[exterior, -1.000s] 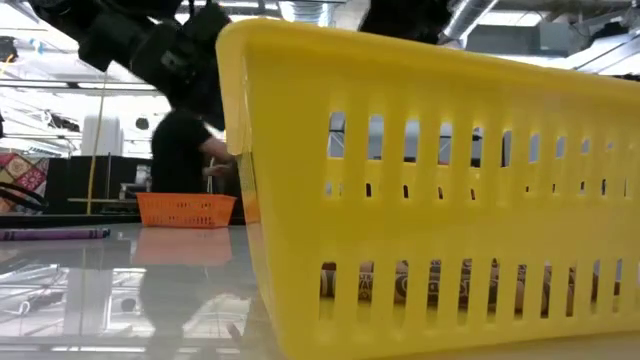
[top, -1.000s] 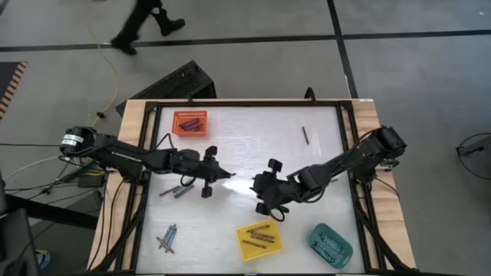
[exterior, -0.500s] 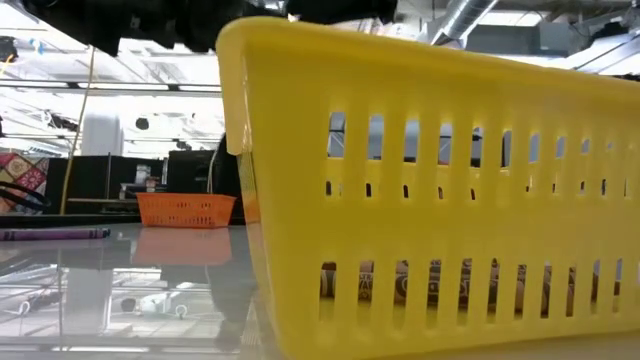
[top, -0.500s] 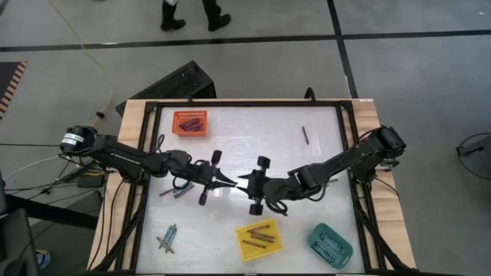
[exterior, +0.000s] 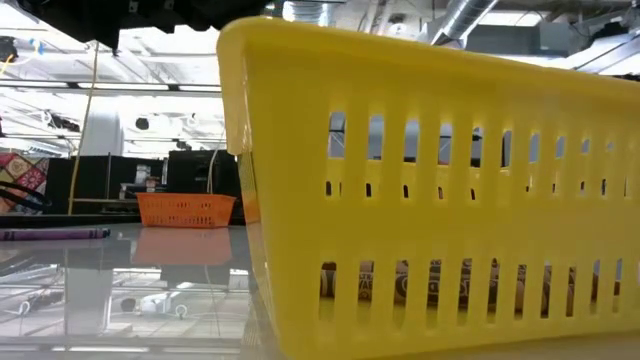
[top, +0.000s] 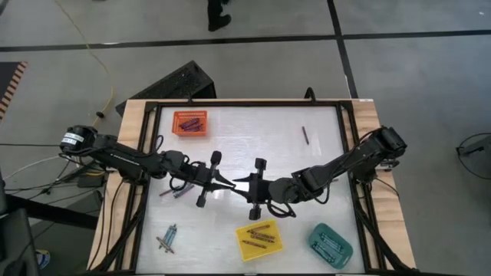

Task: Sort crayons
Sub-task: Put the blue crayon into the green bin

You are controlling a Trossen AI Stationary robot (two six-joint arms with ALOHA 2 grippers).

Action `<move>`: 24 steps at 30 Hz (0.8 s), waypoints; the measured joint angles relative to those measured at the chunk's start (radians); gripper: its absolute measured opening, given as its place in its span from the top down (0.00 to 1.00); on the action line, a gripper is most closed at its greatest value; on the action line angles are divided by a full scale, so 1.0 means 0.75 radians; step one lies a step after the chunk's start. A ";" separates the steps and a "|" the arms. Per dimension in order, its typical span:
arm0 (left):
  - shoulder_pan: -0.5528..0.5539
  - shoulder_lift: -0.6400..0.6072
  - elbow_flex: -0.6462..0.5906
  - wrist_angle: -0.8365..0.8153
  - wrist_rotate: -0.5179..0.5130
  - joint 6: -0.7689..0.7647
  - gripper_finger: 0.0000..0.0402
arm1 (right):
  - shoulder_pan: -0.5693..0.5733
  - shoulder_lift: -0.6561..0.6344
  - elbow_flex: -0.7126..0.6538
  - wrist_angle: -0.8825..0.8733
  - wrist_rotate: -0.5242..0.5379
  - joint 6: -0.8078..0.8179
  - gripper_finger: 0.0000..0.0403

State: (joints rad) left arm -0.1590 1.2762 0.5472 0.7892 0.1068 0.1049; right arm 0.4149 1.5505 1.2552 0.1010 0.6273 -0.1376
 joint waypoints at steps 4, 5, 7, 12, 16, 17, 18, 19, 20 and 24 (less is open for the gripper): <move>-0.010 0.001 0.001 0.034 0.020 0.013 1.00 | 0.001 0.000 0.000 -0.010 -0.005 0.007 0.74; -0.010 0.001 0.001 0.036 0.020 0.013 1.00 | 0.001 0.000 0.000 -0.011 -0.005 0.007 0.75; -0.011 0.001 0.001 0.037 0.017 0.013 1.00 | 0.001 0.000 0.000 -0.011 -0.006 0.007 0.76; -0.011 0.001 0.001 0.040 0.016 0.012 1.00 | 0.006 0.000 0.000 -0.010 -0.031 0.007 0.82; -0.011 0.001 0.001 0.040 0.011 0.012 1.00 | 0.006 0.000 0.000 -0.009 -0.032 0.003 0.87; -0.011 0.001 0.001 0.040 0.011 0.012 1.00 | 0.005 0.000 0.000 -0.007 -0.032 0.000 0.89; -0.011 0.001 0.001 0.040 0.011 0.012 1.00 | 0.006 0.000 0.000 -0.004 -0.032 -0.003 0.90; -0.011 0.001 0.001 0.041 0.011 0.013 1.00 | 0.006 0.000 0.000 -0.001 -0.032 -0.003 0.92; -0.011 0.001 0.001 0.041 0.011 0.013 1.00 | 0.005 0.000 0.000 0.000 -0.032 -0.003 0.94; -0.011 0.001 0.001 0.043 0.012 0.013 1.00 | 0.003 0.000 0.000 0.002 -0.032 -0.020 0.99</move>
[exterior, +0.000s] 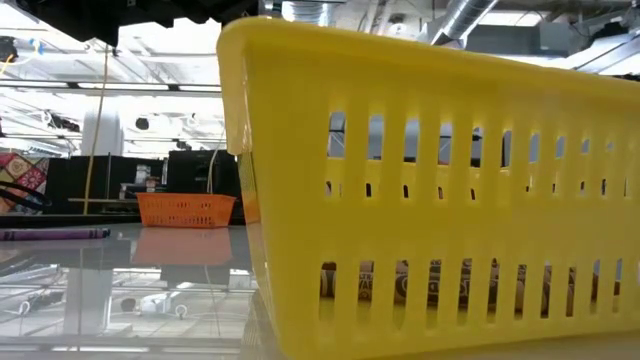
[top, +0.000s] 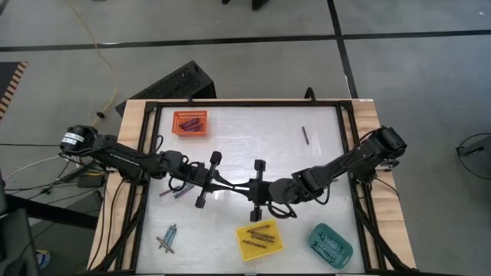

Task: Sort crayons
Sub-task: Put the blue crayon into the green bin

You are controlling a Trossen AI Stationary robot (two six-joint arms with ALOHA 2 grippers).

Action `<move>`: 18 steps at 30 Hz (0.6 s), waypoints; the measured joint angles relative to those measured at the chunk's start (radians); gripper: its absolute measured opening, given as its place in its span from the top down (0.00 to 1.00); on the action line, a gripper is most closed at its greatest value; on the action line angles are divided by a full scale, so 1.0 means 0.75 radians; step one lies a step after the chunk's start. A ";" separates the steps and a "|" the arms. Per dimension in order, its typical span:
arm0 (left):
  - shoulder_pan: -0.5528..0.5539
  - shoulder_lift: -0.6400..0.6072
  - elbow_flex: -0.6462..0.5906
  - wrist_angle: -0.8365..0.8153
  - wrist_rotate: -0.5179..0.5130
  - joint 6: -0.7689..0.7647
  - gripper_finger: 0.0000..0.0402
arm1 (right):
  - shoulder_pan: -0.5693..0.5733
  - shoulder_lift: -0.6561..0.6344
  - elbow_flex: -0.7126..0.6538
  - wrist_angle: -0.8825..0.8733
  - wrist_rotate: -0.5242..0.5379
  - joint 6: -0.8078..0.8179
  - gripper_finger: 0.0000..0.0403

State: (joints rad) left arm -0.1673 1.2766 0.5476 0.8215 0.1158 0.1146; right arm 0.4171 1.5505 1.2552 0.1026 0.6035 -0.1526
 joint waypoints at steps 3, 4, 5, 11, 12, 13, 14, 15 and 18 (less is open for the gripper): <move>0.000 0.000 0.000 0.000 0.000 -0.002 1.00 | 0.001 0.000 0.000 0.001 0.002 -0.003 0.99; 0.000 0.000 0.000 0.000 0.000 -0.003 1.00 | 0.001 0.000 0.000 0.001 0.002 -0.003 0.99; 0.000 0.000 0.000 -0.002 0.000 -0.003 1.00 | 0.001 0.000 0.000 0.001 0.002 -0.003 0.99; -0.005 0.000 0.000 -0.024 -0.001 -0.009 0.91 | 0.003 0.000 0.000 0.000 0.003 -0.001 1.00; -0.008 0.000 0.000 -0.027 -0.010 -0.009 0.88 | 0.003 0.000 0.000 -0.002 0.004 0.006 1.00; -0.014 0.000 0.000 -0.029 -0.016 -0.009 0.85 | 0.003 0.000 0.000 -0.009 0.005 0.014 1.00; -0.016 0.000 0.000 -0.030 -0.017 -0.009 0.81 | 0.003 0.000 0.000 -0.015 0.006 0.023 1.00; -0.019 0.000 0.000 -0.030 -0.017 -0.009 0.78 | 0.006 0.000 0.000 -0.021 0.007 0.033 1.00; -0.024 0.000 0.000 -0.050 -0.015 -0.009 0.70 | 0.013 -0.001 0.000 -0.049 0.016 0.058 1.00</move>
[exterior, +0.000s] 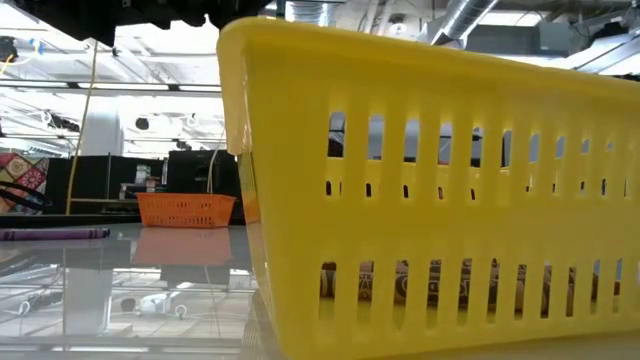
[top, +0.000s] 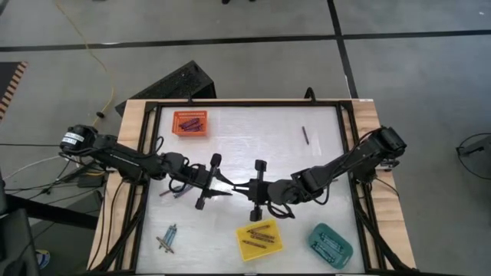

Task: Sort crayons
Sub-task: Put the blue crayon into the green bin

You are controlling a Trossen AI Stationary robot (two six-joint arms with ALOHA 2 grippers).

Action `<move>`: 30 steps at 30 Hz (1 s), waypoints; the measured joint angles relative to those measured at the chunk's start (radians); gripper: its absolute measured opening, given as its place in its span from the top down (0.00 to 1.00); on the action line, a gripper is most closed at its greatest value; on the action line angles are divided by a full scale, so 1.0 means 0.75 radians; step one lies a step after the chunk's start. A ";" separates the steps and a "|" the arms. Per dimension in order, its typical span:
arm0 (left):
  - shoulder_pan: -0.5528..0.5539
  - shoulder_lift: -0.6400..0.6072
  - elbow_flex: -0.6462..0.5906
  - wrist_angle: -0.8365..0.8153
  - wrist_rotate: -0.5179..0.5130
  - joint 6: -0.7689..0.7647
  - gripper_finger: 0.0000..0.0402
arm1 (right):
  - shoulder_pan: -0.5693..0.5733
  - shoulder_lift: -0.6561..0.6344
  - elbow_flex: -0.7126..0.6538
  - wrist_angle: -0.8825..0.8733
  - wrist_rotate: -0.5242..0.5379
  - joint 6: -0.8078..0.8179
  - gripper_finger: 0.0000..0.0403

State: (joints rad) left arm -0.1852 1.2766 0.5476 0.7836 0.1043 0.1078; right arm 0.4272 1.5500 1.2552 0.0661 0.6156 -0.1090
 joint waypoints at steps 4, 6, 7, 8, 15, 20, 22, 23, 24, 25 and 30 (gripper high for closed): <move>0.000 0.000 0.000 -0.074 0.001 0.001 0.62 | 0.021 -0.028 0.000 -0.110 0.013 0.082 1.00; 0.000 0.000 0.000 -0.118 -0.001 -0.003 0.59 | 0.032 -0.057 0.000 -0.201 0.014 0.158 1.00; 0.000 0.000 0.000 -0.143 -0.005 -0.011 0.58 | 0.040 -0.072 0.000 -0.248 0.013 0.204 1.00; 0.000 0.000 0.000 -0.169 -0.005 -0.019 0.58 | 0.049 -0.089 0.000 -0.302 0.010 0.256 1.00; 0.000 0.000 0.000 -0.422 -0.006 -0.071 0.58 | 0.136 -0.195 0.000 -0.771 -0.176 0.758 1.00; 0.000 0.001 0.000 -0.634 -0.020 -0.109 0.58 | 0.243 -0.212 0.000 -1.012 -0.349 1.131 1.00; 0.000 0.001 0.000 -0.680 -0.042 -0.120 0.58 | 0.303 -0.205 0.000 -1.084 -0.401 1.270 1.00; 0.000 0.001 0.000 -0.698 -0.048 -0.122 0.58 | 0.333 -0.199 0.000 -1.114 -0.410 1.339 1.00; 0.001 0.001 0.000 -0.709 -0.054 -0.125 0.58 | 0.364 -0.192 0.000 -1.145 -0.419 1.411 1.00; 0.001 0.001 0.000 -0.715 -0.054 -0.125 0.58 | 0.398 -0.187 0.000 -1.168 -0.427 1.481 1.00; 0.001 0.001 0.000 -0.729 -0.054 -0.119 0.58 | 0.578 -0.147 0.000 -1.222 -0.438 1.821 1.00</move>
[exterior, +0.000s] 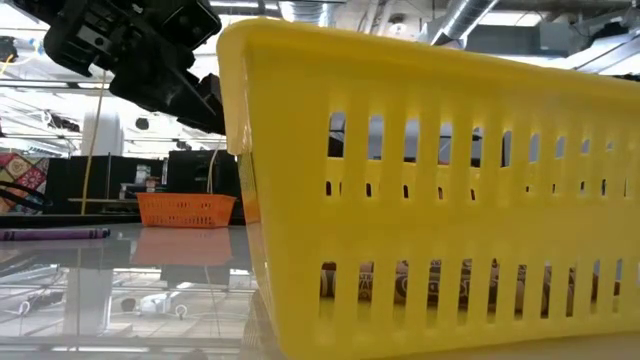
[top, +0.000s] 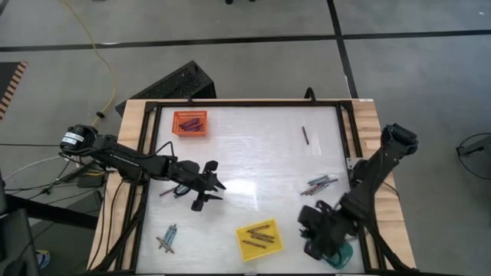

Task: Sort crayons
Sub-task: Put the blue crayon into the green bin

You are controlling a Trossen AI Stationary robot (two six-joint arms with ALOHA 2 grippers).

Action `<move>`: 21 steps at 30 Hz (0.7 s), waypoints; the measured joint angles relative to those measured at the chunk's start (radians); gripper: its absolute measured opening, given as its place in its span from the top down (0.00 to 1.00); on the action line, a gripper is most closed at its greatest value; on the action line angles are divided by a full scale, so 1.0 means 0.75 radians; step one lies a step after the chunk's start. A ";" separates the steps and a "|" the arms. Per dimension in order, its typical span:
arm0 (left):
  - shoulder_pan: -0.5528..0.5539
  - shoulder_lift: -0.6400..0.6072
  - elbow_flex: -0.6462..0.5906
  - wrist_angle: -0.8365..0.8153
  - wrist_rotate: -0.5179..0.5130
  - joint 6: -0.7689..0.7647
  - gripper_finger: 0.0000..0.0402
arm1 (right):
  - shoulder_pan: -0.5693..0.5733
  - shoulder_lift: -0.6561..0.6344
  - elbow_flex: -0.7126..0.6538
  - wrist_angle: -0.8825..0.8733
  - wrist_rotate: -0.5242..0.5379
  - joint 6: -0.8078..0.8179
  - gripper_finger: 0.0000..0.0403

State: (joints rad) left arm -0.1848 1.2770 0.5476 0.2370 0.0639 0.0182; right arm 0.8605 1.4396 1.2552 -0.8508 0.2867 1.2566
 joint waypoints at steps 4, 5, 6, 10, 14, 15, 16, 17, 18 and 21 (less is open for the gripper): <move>0.000 0.000 0.000 -0.016 0.000 0.018 0.58 | 0.120 0.056 0.000 -0.053 -0.003 0.235 1.00; 0.000 0.000 0.000 -0.017 0.000 0.019 0.58 | 0.145 0.073 0.000 -0.070 -0.005 0.286 1.00; 0.000 0.000 0.000 -0.018 0.000 0.019 0.58 | 0.167 0.090 0.000 -0.086 -0.007 0.334 1.00; 0.000 0.000 0.000 -0.030 0.000 0.028 0.58 | 0.239 0.151 0.000 -0.117 -0.012 0.491 1.00; 0.000 0.000 0.000 -0.029 0.000 0.030 0.58 | 0.284 0.216 0.000 -0.135 -0.077 0.575 1.00; 0.000 0.000 0.000 -0.029 0.001 0.030 0.58 | 0.291 0.233 0.001 -0.145 -0.100 0.594 1.00; 0.000 0.000 0.000 -0.030 0.001 0.030 0.58 | 0.296 0.248 0.001 -0.154 -0.115 0.608 1.00; 0.000 0.000 0.000 -0.030 0.001 0.030 0.58 | 0.300 0.264 0.000 -0.158 -0.136 0.618 1.00; 0.000 0.000 0.000 -0.031 0.002 0.030 0.58 | 0.302 0.274 0.000 -0.159 -0.143 0.626 1.00; 0.000 0.000 0.000 -0.041 0.022 0.028 0.58 | 0.297 0.292 0.000 -0.157 -0.144 0.631 0.99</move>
State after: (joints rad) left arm -0.1848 1.2770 0.5476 0.2061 0.0806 0.0389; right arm 1.0833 1.6584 1.2552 -0.9682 0.1787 1.7300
